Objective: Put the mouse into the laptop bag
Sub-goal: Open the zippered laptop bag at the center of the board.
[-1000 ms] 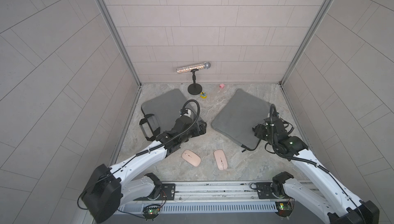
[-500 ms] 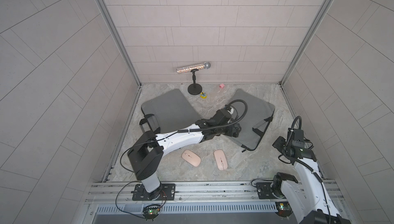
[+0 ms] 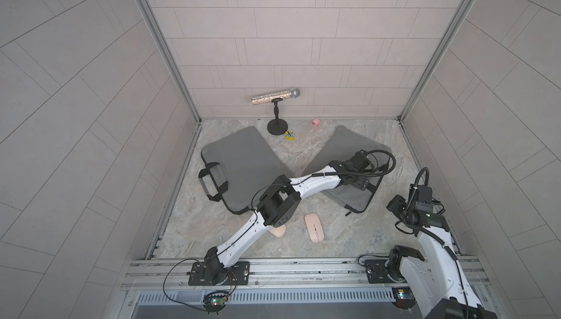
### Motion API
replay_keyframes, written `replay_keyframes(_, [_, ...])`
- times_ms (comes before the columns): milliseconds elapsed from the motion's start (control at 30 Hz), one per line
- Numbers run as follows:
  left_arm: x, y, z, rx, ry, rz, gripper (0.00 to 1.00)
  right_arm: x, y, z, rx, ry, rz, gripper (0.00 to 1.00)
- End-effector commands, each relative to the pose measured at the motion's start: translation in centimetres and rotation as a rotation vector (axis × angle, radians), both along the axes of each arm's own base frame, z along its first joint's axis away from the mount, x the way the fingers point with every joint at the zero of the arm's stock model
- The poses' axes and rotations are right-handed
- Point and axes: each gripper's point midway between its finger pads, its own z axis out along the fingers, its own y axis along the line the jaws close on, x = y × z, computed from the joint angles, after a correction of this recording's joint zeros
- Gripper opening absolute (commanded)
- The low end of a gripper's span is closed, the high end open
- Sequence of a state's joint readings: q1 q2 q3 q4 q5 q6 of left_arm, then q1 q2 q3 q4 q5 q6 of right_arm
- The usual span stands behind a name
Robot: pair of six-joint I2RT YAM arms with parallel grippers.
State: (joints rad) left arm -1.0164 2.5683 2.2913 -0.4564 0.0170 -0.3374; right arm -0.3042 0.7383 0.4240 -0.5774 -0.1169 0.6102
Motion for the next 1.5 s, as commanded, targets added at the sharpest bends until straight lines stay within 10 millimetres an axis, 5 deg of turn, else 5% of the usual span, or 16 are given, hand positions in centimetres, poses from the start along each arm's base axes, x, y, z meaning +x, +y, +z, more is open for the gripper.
replay_keyframes(0, [-1.1,0.8,-4.8,0.153,0.039,-0.036,0.85,0.1,-0.1,0.1,0.004,-0.014,-0.007,0.6])
replay_keyframes(167, [-1.6,-0.3,-6.5,0.149,0.061,-0.05,0.83,0.1,0.1,0.1,0.008,-0.019,-0.001,0.6])
replay_keyframes(300, [-1.9,-0.5,-5.9,0.161,0.006,-0.036,0.8,0.1,0.1,0.1,0.01,-0.021,0.001,0.6])
replay_keyframes(400, [-1.6,-0.1,-5.5,0.206,-0.069,0.003,0.54,0.1,0.2,0.0,0.013,-0.02,0.002,0.6])
replay_keyframes(600, [-1.7,0.3,-5.7,0.286,-0.18,0.045,0.39,0.1,0.2,0.1,0.011,-0.025,0.005,0.61])
replay_keyframes(833, [-1.9,-0.1,-5.1,0.243,-0.16,0.05,0.04,0.1,0.3,0.1,0.014,-0.026,0.006,0.6])
replay_keyframes(1033, [-3.1,1.5,-1.9,0.163,-0.118,0.088,0.0,0.1,0.3,0.1,0.017,-0.028,0.006,0.6])
replay_keyframes(1300, [-6.2,5.3,6.8,-0.041,-0.096,0.122,0.0,0.2,0.3,-0.1,0.023,-0.025,0.006,0.61])
replay_keyframes(1467, [-7.9,7.5,10.1,-0.124,-0.08,0.131,0.0,0.4,0.1,-0.4,0.038,-0.014,-0.002,0.6])
